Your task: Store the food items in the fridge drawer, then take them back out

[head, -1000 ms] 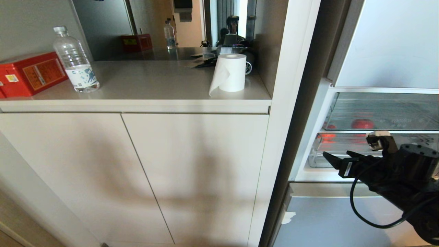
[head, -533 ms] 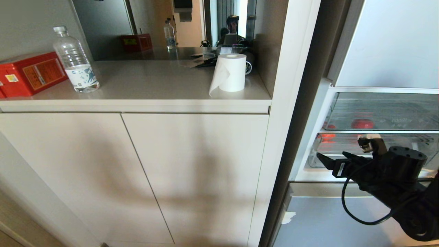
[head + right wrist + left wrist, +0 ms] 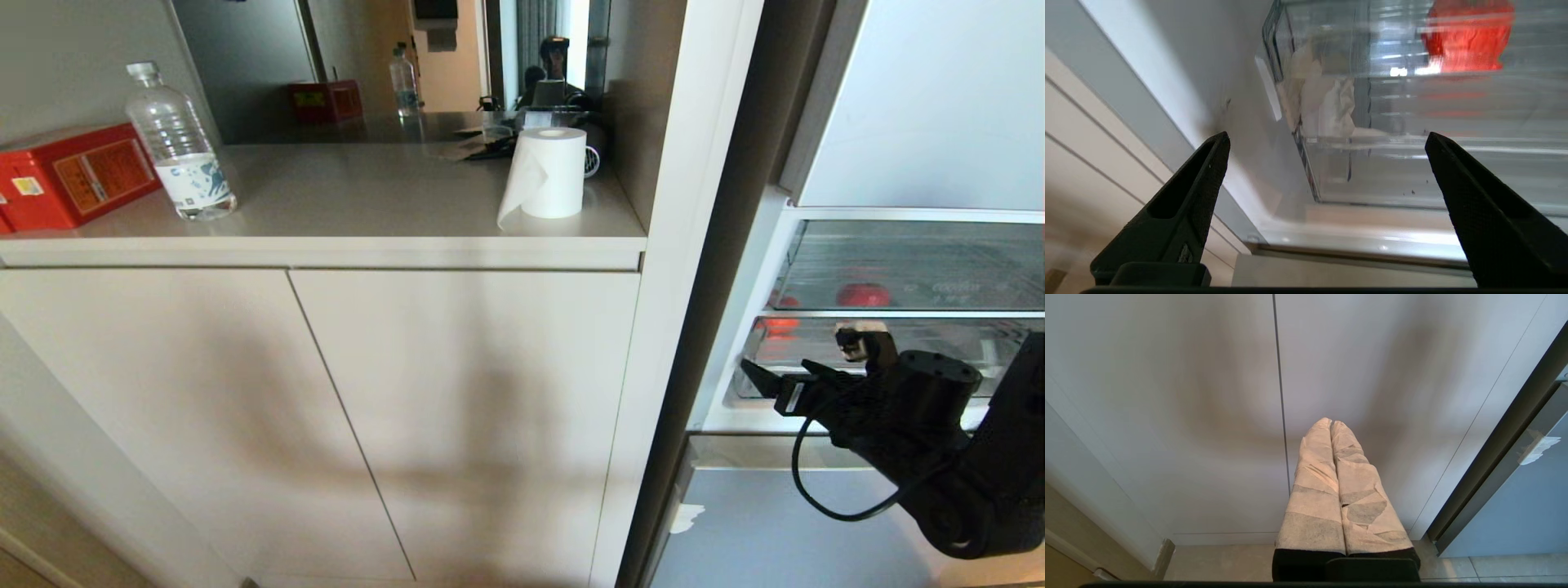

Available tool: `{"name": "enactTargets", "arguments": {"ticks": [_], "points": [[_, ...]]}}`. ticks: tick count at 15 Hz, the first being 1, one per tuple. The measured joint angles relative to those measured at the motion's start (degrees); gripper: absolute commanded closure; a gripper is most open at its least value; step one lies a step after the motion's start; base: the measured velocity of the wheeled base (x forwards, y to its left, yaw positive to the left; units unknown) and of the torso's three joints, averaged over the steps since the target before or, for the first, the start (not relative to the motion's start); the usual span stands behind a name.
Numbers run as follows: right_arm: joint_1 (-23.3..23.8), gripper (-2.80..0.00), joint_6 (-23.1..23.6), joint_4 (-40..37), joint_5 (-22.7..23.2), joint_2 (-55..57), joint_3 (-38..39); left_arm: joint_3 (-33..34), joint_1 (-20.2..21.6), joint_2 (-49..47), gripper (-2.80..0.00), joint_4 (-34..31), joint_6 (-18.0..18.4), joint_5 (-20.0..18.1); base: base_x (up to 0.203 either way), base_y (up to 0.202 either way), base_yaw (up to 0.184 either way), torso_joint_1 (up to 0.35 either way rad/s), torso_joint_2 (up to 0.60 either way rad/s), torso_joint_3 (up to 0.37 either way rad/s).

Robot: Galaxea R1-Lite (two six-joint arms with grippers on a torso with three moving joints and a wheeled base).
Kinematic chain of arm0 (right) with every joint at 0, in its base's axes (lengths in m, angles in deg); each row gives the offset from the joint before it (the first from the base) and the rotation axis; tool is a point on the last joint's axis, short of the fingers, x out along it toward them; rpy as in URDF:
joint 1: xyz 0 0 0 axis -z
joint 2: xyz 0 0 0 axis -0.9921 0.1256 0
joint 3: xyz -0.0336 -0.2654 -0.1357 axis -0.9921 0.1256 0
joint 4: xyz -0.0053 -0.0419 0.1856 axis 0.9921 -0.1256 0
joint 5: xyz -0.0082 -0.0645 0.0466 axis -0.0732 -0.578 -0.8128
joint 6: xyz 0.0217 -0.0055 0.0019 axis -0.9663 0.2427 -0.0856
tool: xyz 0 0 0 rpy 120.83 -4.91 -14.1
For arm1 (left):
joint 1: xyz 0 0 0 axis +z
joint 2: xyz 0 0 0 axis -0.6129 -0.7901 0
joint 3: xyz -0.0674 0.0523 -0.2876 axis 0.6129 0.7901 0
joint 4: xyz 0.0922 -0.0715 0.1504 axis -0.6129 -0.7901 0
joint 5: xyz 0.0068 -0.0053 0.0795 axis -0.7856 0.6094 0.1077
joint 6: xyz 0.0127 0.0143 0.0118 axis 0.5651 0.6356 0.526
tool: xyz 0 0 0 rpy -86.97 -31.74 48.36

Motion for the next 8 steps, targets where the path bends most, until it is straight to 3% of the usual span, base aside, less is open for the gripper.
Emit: {"name": "enactTargets", "arguments": {"ticks": [8], "points": [[0.0, -2.8, -0.4, 0.0, -1.6, 0.7, -3.1, 0.0, 0.0, 0.0, 0.0, 0.0, 0.0, 0.0, 0.0, 0.0, 0.0, 0.0, 0.0, 0.0]]}}
